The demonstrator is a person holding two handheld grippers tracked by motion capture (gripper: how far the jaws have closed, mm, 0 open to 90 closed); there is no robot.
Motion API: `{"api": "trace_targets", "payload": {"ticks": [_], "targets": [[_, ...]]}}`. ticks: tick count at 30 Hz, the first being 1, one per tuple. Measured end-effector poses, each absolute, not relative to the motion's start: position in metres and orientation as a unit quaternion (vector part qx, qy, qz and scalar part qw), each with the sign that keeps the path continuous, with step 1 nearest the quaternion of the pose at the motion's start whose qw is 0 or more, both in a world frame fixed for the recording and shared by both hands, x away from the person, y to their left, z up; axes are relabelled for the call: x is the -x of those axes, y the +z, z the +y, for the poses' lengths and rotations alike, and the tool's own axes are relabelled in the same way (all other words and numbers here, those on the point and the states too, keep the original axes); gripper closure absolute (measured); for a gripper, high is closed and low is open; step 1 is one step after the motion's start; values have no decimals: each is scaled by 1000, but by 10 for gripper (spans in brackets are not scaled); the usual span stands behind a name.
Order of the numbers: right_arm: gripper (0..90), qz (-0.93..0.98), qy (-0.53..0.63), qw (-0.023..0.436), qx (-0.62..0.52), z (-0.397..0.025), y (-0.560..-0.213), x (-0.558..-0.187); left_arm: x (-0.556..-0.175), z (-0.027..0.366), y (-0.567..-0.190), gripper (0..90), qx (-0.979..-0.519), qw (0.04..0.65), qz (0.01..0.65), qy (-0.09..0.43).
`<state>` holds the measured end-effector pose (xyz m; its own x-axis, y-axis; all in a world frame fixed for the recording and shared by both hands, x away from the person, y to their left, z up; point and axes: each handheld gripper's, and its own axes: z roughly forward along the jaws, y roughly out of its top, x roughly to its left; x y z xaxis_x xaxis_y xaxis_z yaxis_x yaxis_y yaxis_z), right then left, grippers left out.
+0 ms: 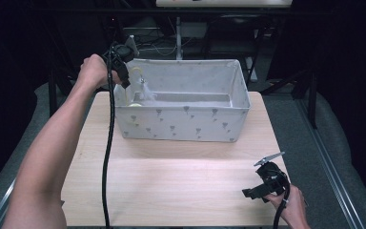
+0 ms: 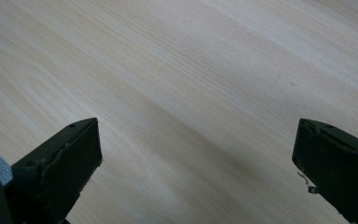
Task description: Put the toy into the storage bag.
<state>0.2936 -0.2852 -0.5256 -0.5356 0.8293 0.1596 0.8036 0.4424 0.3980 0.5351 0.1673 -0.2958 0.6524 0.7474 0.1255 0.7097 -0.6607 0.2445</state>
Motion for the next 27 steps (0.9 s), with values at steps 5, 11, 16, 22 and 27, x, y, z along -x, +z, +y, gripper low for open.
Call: {"api": "trace_targets", "payload": {"ticks": [5, 11, 16, 22, 27], "targets": [[10, 849, 220, 31, -480, -284, -526, -293, -534, 169, -299, 882, -903, 83, 404, 116], [11, 848, 221, 29, -480, -284, -526, -293, -538, 172, -312, 882, -903, 75, 409, 108], [11, 850, 218, 27, -479, -285, -526, -294, -540, 174, -321, 882, -903, 69, 409, 108], [12, 850, 215, 25, -479, -284, -526, -294, -542, 178, -334, 882, -903, 66, 413, 101], [13, 851, 213, 26, -480, -284, -527, -294, -544, 179, -342, 882, -903, 60, 414, 98]]}}
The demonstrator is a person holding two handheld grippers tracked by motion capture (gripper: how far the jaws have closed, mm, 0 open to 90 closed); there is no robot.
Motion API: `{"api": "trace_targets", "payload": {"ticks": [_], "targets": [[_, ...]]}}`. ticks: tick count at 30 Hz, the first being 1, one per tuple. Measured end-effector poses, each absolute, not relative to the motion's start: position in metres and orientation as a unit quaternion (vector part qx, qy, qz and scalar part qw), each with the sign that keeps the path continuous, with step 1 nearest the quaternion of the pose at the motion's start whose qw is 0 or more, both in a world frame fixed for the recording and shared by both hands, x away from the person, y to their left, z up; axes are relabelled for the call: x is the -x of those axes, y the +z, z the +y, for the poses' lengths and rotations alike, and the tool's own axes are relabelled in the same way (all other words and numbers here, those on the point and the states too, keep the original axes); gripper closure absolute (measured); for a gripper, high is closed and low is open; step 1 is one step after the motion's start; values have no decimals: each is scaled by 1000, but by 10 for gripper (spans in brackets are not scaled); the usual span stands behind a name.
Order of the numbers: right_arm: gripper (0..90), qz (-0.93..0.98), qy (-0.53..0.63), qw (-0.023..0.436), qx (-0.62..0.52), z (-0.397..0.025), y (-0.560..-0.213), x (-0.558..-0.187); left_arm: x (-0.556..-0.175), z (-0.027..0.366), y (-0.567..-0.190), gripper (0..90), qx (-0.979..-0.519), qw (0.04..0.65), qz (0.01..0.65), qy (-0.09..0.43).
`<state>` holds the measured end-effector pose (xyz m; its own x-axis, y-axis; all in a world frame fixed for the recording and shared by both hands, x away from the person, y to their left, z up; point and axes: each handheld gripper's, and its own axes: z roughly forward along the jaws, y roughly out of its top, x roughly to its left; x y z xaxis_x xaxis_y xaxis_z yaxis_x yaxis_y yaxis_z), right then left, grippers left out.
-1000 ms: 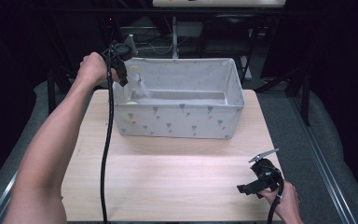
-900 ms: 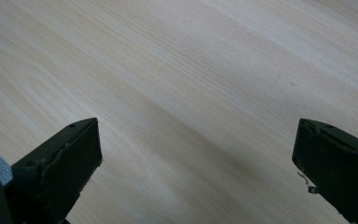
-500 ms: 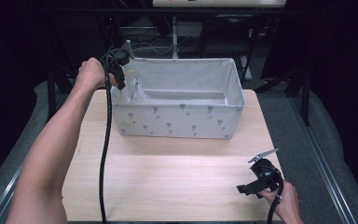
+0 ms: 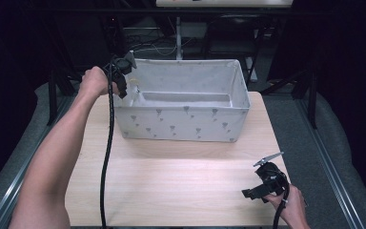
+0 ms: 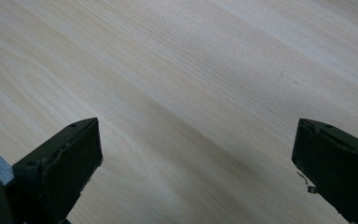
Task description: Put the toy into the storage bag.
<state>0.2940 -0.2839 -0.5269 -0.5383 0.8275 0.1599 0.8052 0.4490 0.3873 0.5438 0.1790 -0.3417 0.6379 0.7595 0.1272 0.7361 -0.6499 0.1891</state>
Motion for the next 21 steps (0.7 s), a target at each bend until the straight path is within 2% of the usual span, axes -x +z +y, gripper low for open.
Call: {"api": "trace_targets", "payload": {"ticks": [14, 21], "targets": [[13, 853, 210, 27, -478, -284, -526, -293, -547, 186, -367, 881, -900, 52, 426, 82], [14, 851, 216, 28, -478, -284, -526, -293, -548, 189, -368, 879, -898, 49, 430, 81]]}}
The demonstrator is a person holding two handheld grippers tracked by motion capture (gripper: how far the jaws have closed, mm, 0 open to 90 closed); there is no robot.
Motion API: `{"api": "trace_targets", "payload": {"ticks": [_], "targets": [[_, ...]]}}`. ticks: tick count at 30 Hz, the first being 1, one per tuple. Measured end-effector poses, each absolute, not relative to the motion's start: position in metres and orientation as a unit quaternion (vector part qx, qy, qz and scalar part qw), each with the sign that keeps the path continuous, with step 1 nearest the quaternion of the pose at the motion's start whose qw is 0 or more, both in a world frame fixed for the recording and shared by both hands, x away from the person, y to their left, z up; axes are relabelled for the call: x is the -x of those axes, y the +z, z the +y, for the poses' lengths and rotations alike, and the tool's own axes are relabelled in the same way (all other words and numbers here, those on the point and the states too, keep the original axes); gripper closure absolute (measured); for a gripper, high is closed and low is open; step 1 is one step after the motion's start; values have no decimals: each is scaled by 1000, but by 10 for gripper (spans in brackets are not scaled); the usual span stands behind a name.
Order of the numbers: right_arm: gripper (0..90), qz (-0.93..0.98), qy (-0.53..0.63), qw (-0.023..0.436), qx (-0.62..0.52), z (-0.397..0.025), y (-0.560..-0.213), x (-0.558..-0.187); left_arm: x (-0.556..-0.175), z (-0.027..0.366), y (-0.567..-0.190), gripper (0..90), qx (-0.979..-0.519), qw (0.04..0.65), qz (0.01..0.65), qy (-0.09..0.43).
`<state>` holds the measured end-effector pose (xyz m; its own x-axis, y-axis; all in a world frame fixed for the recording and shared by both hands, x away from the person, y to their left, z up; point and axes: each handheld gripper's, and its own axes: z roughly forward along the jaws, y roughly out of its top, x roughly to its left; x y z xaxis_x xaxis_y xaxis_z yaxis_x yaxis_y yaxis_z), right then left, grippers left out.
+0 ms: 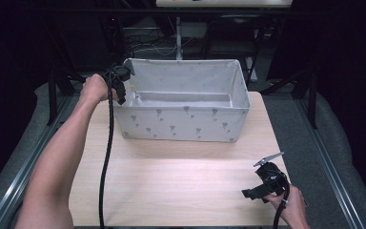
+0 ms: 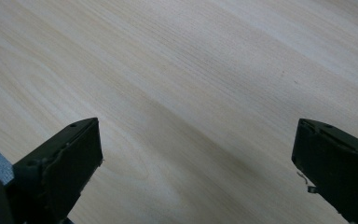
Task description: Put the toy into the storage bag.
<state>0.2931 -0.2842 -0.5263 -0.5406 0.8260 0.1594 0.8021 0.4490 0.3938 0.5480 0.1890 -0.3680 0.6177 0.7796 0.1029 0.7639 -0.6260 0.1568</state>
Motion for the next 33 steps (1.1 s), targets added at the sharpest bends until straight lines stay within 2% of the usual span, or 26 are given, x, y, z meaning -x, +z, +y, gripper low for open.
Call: {"api": "trace_targets", "payload": {"ticks": [4, 9, 11, 15, 17, 25, 30, 33], "targets": [[14, 851, 216, 26, -479, -283, -526, -293, -547, 191, -367, 862, -896, 57, 433, 74], [10, 849, 222, 24, -479, -284, -526, -293, -547, 196, -361, 692, -891, 73, 442, 74], [10, 849, 222, 24, -479, -284, -526, -293, -546, 197, -356, 672, -890, 84, 441, 74], [10, 850, 218, 22, -479, -284, -526, -293, -539, 197, -341, 542, -888, 106, 439, 91], [10, 847, 223, 27, -482, -284, -526, -293, -533, 196, -332, 512, -889, 120, 431, 96], [10, 851, 221, 26, -477, -283, -525, -292, -511, 199, -307, 268, -890, 124, 424, 116], [10, 854, 215, 29, -473, -283, -524, -292, -495, 204, -299, 167, -887, 134, 425, 120], [10, 849, 217, 27, -480, -282, -525, -292, -483, 206, -298, 147, -889, 133, 419, 124]]}}
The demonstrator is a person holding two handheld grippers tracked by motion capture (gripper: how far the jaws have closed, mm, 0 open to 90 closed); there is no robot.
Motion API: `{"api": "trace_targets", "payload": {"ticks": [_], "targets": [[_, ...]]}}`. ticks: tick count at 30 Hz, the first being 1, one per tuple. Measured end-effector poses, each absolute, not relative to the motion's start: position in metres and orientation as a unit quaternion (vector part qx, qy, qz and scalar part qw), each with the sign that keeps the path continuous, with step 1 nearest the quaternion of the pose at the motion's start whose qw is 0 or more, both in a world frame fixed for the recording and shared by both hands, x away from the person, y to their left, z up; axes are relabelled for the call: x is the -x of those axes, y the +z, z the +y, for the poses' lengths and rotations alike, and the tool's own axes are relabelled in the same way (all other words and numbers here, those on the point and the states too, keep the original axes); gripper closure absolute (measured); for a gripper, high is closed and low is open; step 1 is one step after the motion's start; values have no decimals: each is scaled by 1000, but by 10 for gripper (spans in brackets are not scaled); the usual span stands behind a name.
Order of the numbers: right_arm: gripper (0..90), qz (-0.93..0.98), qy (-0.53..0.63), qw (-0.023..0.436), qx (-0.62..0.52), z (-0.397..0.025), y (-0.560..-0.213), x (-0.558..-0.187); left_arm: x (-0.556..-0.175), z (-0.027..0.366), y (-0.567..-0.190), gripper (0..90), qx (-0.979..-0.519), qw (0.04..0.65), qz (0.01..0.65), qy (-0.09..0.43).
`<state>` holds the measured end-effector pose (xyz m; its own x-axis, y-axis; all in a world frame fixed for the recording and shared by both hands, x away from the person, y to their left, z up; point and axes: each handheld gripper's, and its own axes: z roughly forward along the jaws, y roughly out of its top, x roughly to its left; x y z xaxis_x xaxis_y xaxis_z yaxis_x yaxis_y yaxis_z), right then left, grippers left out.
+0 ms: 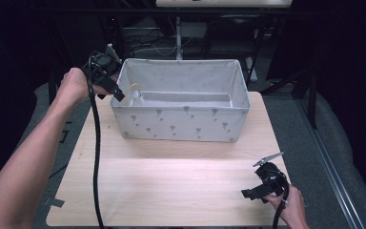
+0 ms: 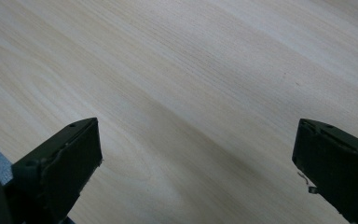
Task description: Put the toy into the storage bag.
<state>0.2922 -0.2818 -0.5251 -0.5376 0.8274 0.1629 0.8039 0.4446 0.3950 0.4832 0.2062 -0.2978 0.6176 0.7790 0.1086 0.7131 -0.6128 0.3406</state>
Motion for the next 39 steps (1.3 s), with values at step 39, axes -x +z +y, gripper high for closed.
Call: {"api": "trace_targets", "payload": {"ticks": [39], "targets": [[19, 852, 209, 24, -479, -279, -526, -292, -311, 244, -451, 0, -882, 185, 418, 112]]}}
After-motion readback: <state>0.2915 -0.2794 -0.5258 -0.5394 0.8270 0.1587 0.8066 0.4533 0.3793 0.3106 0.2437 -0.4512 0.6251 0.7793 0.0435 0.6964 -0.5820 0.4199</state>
